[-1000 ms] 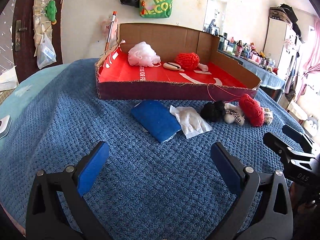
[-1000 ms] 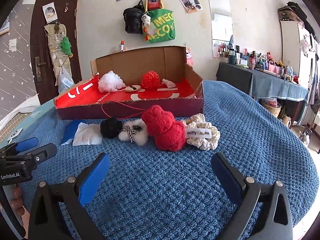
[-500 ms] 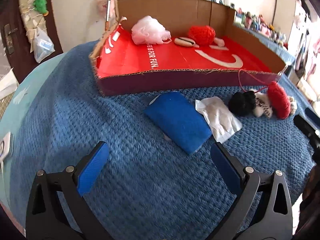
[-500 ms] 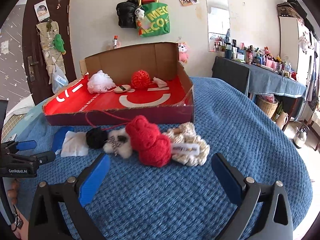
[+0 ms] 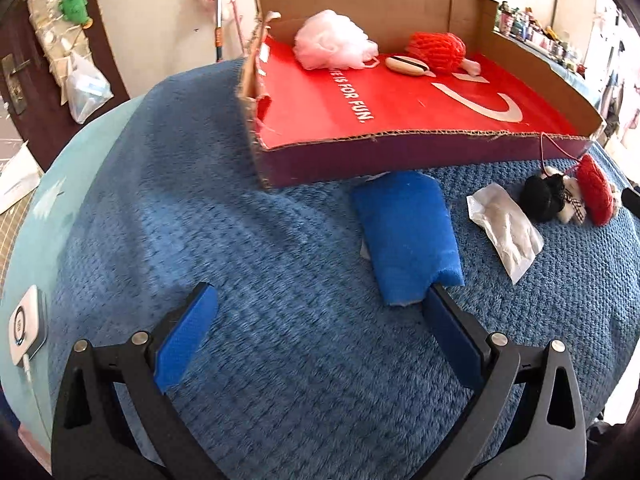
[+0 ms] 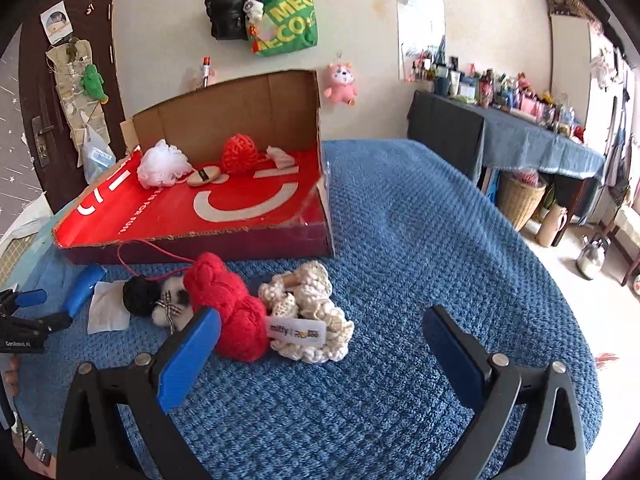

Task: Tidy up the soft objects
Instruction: 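Grasp the blue sponge with left tool while right tool grasps cream crocheted scrunchie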

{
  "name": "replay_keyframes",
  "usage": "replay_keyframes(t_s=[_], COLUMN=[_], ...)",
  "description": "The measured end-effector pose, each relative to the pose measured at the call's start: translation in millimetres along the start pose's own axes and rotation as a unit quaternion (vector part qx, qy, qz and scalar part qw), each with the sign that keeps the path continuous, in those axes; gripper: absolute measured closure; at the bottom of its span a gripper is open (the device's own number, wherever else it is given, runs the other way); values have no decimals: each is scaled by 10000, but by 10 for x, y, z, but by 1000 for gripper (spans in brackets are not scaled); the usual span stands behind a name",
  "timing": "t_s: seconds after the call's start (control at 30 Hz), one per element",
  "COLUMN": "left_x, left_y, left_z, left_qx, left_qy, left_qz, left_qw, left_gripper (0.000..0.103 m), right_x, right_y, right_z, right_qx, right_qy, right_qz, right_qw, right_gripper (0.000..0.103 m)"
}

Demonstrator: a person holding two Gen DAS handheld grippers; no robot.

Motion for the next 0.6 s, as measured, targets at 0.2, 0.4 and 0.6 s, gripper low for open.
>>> replay_keyframes(t_s=[0.2, 0.4, 0.6], left_x=[257, 353, 330], left_y=[-43, -189, -205], left_z=[-111, 99, 242], left_qx=[118, 22, -74], left_qy=[443, 343, 326], left_qz=[252, 176, 159], left_qw=[9986, 9993, 9993], left_gripper=[0, 0, 0], right_x=[90, 150, 158], right_y=[-37, -70, -86], right_z=[134, 203, 326], right_qx=[-354, -647, -863], right_qy=[-387, -231, -330], right_qz=[-189, -536, -659], right_qw=[9984, 9962, 9935], right_gripper=[0, 0, 2])
Point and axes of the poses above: each gripper's, at about its wrist camera, not at the fingertips, and z roughly the way its jaws point, x to its right, y to its underside, the point moved 2 cm from there along z, roughly the way its jaws point, and after that the axes turned 12 degrees about -z, right-handed, at the moved point
